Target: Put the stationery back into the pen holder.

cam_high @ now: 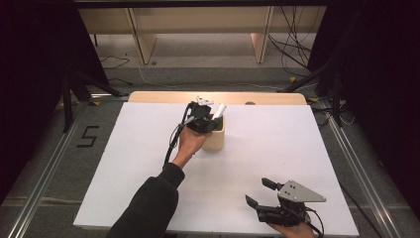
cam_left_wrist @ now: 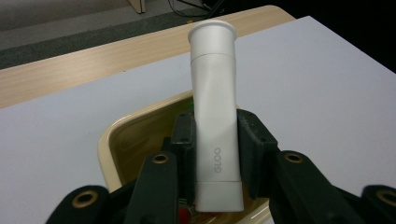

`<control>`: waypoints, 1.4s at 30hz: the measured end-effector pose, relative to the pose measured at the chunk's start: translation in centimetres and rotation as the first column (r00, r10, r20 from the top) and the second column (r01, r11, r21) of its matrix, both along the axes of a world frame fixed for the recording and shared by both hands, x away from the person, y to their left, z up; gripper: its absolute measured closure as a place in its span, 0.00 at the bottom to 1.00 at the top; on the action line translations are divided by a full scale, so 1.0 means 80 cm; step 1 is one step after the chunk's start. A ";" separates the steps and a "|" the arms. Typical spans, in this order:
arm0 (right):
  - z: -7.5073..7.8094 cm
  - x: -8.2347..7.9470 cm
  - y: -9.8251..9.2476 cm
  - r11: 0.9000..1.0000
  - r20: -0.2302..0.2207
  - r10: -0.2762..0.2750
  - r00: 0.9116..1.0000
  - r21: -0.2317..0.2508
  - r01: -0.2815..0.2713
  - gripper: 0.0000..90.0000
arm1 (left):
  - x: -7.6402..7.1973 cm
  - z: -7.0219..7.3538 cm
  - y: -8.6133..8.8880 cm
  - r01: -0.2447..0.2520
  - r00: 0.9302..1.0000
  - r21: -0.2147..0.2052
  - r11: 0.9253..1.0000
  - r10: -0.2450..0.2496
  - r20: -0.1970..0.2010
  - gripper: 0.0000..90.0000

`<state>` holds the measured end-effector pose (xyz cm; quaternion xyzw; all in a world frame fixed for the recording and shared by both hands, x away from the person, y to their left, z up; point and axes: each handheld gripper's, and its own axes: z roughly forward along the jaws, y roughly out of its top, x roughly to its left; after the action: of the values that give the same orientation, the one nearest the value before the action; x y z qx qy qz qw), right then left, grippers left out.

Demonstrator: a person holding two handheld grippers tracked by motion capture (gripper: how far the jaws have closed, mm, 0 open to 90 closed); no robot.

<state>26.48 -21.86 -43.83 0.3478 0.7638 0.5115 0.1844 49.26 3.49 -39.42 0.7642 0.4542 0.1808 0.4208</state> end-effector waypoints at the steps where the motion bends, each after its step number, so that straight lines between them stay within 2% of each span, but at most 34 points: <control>1: 0.000 0.000 0.000 1.000 0.000 0.000 1.000 0.000 0.000 0.27 | 0.000 0.000 0.000 0.000 1.000 -0.002 1.000 0.000 0.000 0.78; 9: 0.000 0.000 0.001 1.000 -0.003 0.003 1.000 0.001 -0.003 0.27 | 0.000 -0.002 -0.003 -0.004 1.000 0.021 1.000 0.004 -0.007 0.77; 10: 0.000 0.000 0.001 1.000 -0.002 0.003 1.000 0.001 -0.003 0.27 | -0.001 -0.001 -0.004 -0.009 1.000 0.014 1.000 0.009 -0.005 0.75; 12: 0.000 -0.001 0.001 1.000 -0.001 0.003 1.000 0.001 -0.003 0.27 | -0.003 0.004 -0.005 -0.021 1.000 0.004 1.000 0.021 -0.006 0.59; 13: 0.000 0.000 0.001 1.000 -0.001 0.003 1.000 0.002 -0.003 0.27 | -0.004 0.007 -0.004 -0.014 1.000 -0.003 1.000 0.014 -0.011 0.56; 15: 0.000 0.000 0.000 1.000 -0.005 0.005 1.000 0.004 -0.005 0.27 | -0.007 0.011 -0.004 -0.016 1.000 0.004 1.000 0.016 0.000 0.57; 16: 0.000 0.000 0.000 1.000 -0.004 0.005 1.000 0.003 -0.005 0.27 | -0.007 0.012 -0.003 -0.016 1.000 0.010 1.000 0.016 -0.007 0.58; 18: 0.000 0.000 0.001 1.000 -0.002 0.002 1.000 0.003 -0.002 0.27 | -0.007 0.015 -0.001 -0.009 1.000 0.006 1.000 0.009 -0.004 0.55; 21: 0.000 0.000 0.001 1.000 -0.002 0.004 1.000 0.003 -0.004 0.27 | -0.009 0.020 0.004 -0.006 1.000 -0.029 1.000 0.006 -0.013 0.47; 31: 0.000 0.000 0.001 1.000 -0.005 0.002 1.000 0.005 -0.002 0.27 | -0.033 0.041 0.019 0.084 0.996 -0.037 0.996 -0.084 -0.021 0.37; 34: -0.001 0.000 0.001 1.000 -0.006 0.000 1.000 0.005 0.000 0.27 | -0.041 0.047 0.026 0.103 0.994 -0.057 0.993 -0.104 -0.016 0.35; 38: 0.000 0.000 0.001 1.000 -0.006 0.000 1.000 0.008 0.000 0.27 | -0.053 0.051 0.036 0.126 0.992 -0.054 0.990 -0.127 -0.013 0.33; 42: 0.000 0.001 0.001 1.000 -0.007 -0.001 1.000 0.005 0.001 0.27 | -0.065 0.054 0.047 0.140 0.990 -0.078 0.987 -0.141 -0.009 0.32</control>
<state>26.53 -21.81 -43.85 0.3504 0.7630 0.5121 0.1813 44.05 7.25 -35.12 0.7789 0.4087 0.1276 0.4583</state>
